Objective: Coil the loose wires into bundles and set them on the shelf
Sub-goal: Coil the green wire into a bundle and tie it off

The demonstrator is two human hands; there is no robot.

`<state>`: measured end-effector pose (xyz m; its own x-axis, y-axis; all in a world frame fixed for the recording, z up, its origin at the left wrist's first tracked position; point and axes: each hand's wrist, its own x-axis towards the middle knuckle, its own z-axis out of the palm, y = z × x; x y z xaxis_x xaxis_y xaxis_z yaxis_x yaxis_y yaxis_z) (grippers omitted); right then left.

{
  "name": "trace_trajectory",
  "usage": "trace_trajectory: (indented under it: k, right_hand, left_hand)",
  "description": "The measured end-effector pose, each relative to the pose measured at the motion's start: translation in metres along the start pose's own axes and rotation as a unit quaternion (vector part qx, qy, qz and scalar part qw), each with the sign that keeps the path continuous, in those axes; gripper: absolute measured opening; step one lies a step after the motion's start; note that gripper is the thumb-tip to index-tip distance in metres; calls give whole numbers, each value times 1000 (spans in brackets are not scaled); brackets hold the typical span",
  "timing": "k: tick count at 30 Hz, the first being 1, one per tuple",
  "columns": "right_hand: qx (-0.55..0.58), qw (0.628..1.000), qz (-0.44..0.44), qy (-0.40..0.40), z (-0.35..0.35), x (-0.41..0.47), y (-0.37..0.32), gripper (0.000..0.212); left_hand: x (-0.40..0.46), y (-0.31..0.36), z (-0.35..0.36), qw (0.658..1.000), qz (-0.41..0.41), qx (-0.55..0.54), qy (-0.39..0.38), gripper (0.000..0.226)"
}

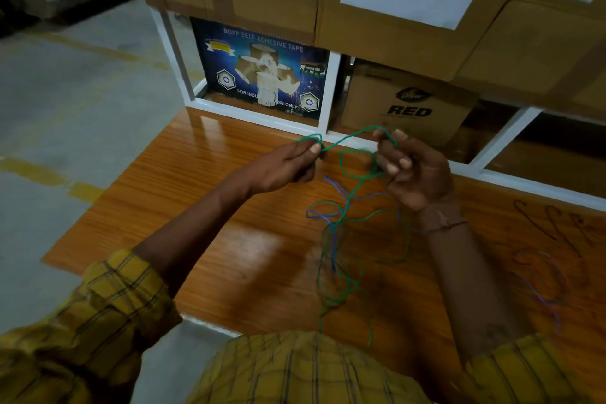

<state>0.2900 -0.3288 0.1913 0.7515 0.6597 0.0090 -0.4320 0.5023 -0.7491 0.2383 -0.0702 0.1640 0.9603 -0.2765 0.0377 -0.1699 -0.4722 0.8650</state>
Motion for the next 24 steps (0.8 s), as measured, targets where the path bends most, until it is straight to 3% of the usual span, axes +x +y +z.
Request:
trace_trajectory:
  k: [4, 7, 9, 11, 16, 20, 24]
  right_hand:
    - [110, 991, -48, -56, -11, 12, -1, 29]
    - [153, 984, -36, -83, -13, 18, -10, 29]
    - [98, 994, -24, -45, -16, 22, -12, 38]
    - [-21, 999, -19, 42, -19, 25, -9, 40]
    - [-142, 976, 29, 163, -27, 37, 17, 26]
    - [-248, 938, 74, 230, -35, 40, 48, 27]
    - [-318, 909, 125, 240, -30, 37, 81, 24]
  left_hand:
    - [-5, 7, -2, 999, 8, 28, -29, 38]
    - [-12, 9, -3, 1000, 10, 3, -25, 33]
    - [-17, 9, -3, 998, 1, -62, -20, 36]
    - [-20, 10, -2, 987, -14, -160, -26, 36]
    - [-23, 24, 2, 921, 3, -384, -59, 34]
    - [-18, 38, 1, 880, 29, -467, -80, 35]
    - [-9, 48, 2, 860, 48, -506, -49, 35]
